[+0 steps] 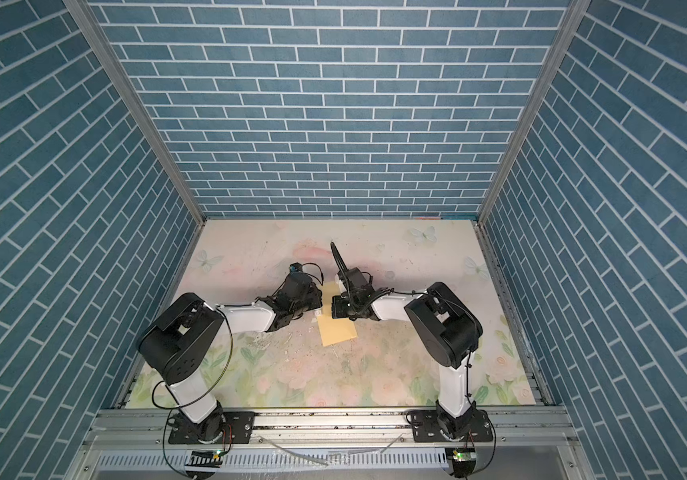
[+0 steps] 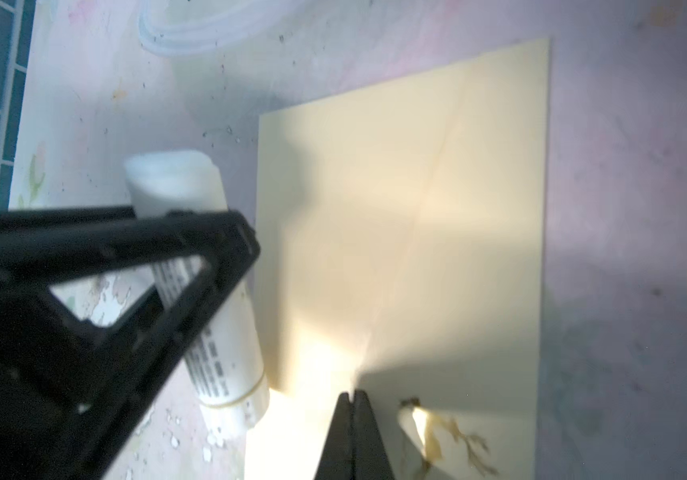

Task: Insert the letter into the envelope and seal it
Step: 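Fold the flap down and press it flat with the right gripper, then grasp the white glue stick with the right gripper and raise it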

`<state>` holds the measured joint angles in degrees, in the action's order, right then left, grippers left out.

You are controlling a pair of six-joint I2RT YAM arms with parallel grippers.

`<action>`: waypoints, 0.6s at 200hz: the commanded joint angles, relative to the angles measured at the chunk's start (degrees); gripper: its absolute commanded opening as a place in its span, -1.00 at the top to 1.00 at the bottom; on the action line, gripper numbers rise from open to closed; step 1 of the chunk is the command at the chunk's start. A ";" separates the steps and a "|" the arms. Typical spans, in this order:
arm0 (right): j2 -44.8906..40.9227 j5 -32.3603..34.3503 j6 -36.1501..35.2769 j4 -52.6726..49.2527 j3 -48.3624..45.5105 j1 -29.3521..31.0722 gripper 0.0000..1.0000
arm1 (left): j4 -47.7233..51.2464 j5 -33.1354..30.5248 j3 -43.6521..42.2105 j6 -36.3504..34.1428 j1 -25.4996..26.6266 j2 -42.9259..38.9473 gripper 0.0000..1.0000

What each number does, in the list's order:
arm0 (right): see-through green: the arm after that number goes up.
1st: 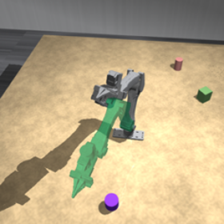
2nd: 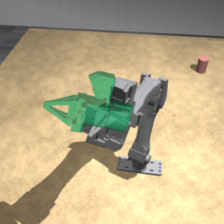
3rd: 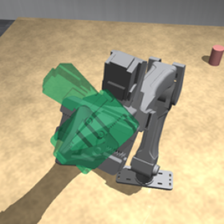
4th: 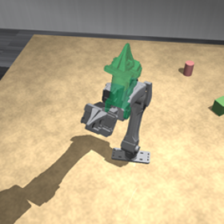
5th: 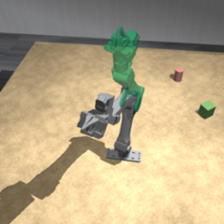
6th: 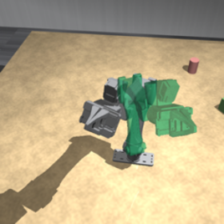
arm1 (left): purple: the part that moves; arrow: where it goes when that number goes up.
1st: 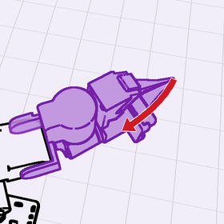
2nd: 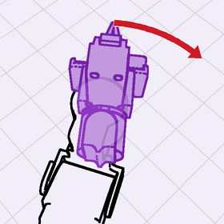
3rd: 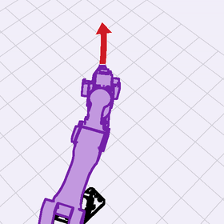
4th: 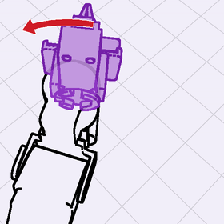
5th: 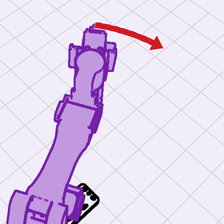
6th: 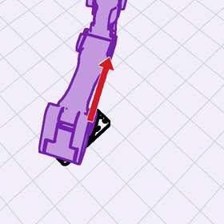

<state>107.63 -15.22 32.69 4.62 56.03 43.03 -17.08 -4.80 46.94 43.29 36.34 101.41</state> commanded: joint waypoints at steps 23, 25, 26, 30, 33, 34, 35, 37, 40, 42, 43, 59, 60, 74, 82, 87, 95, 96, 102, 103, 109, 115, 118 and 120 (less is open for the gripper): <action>-1.37 3.76 -1.29 -11.01 -8.49 0.24 1.00 | 3.31 0.58 -0.99 -0.13 -0.21 1.29 1.00; -1.35 3.79 -1.30 -10.99 -8.55 0.22 1.00 | 3.33 0.58 -1.04 -0.13 -0.21 1.28 1.00; -1.36 3.84 -1.31 -10.97 -8.56 0.22 1.00 | 3.31 0.58 -1.05 -0.09 -0.21 1.27 1.00; -1.24 3.81 -1.35 -10.91 -8.50 0.22 1.00 | 3.36 0.66 -1.06 -0.13 -0.21 1.14 1.00; -1.16 3.88 -1.32 -10.89 -8.37 0.22 1.00 | 3.34 0.65 -1.01 -0.12 -0.21 1.15 1.00; -1.14 3.88 -1.31 -10.83 -8.30 0.22 1.00 | 3.31 0.70 -1.04 -0.13 -0.21 1.11 1.00; -1.08 3.88 -1.31 -10.80 -8.21 0.22 1.00 | 3.34 0.69 -1.05 -0.13 -0.21 1.05 1.00; -1.04 3.88 -1.31 -10.78 -8.15 0.22 1.00 | 3.41 0.67 -1.03 -0.09 -0.21 1.05 1.00; -0.96 3.89 -1.35 -10.70 -7.87 0.23 1.00 | 3.43 0.67 -0.99 0.00 -0.21 0.94 1.00; -0.90 3.78 -1.43 -10.62 -7.67 0.22 1.00 | 3.41 0.69 -1.00 -0.06 -0.21 0.91 1.00; -0.83 3.79 -1.41 -10.57 -7.64 0.22 1.00 | 3.43 0.68 -0.98 -0.01 -0.21 0.86 1.00; -1.01 3.41 -1.35 -9.54 -5.84 0.22 1.00 | 3.59 0.76 -0.80 -0.12 -0.21 0.04 1.00; -1.06 3.38 -1.33 -9.46 -5.67 0.22 1.00 | 3.57 0.76 -0.75 -0.13 -0.21 -0.01 1.00; -2.39 2.78 -1.48 -7.92 -4.12 0.22 1.00 | 4.09 0.75 -0.36 -0.29 -0.21 -1.00 1.00; -3.59 2.61 -1.66 -6.96 -3.43 0.23 1.00 | 4.56 0.78 0.02 -0.41 -0.21 -1.66 1.00; -4.58 2.45 -1.98 -6.25 -3.07 0.22 1.00 | 4.89 0.94 0.32 -0.52 -0.21 -2.07 1.00; -6.36 2.15 -2.18 -4.93 -2.71 0.21 1.00 | 5.26 0.98 0.67 -0.66 -0.21 -2.89 1.00; -6.63 2.14 -2.23 -4.78 -2.69 0.22 1.00 | 5.28 0.95 0.73 -0.70 -0.21 -2.97 1.00; -8.08 2.12 -2.34 -3.62 -2.68 0.22 1.00 | 5.52 1.02 0.93 -0.81 -0.21 -3.75 1.00; -8.46 2.13 -2.35 -3.42 -2.68 0.22 1.00 | 5.59 1.02 0.95 -0.83 -0.21 -3.89 1.00; -10.10 2.21 -2.43 -2.26 -2.83 0.26 1.00 | 5.86 1.02 1.30 -0.95 -0.21 -4.59 1.00; -11.79 2.30 -2.60 -1.25 -2.99 0.22 0.99 | 6.28 1.04 1.59 -1.19 -0.21 -5.52 1.00; -12.55 2.37 -2.70 -0.77 -3.03 0.22 0.98 | 6.46 1.02 1.72 -1.32 -0.21 -5.95 1.00; -13.27 2.45 -2.82 -0.56 -3.10 0.22 0.97 | 6.60 1.02 1.86 -1.33 -0.21 -6.31 1.00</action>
<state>101.51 -14.15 32.47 2.79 52.31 43.03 -13.78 -4.12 46.98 43.05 36.34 98.94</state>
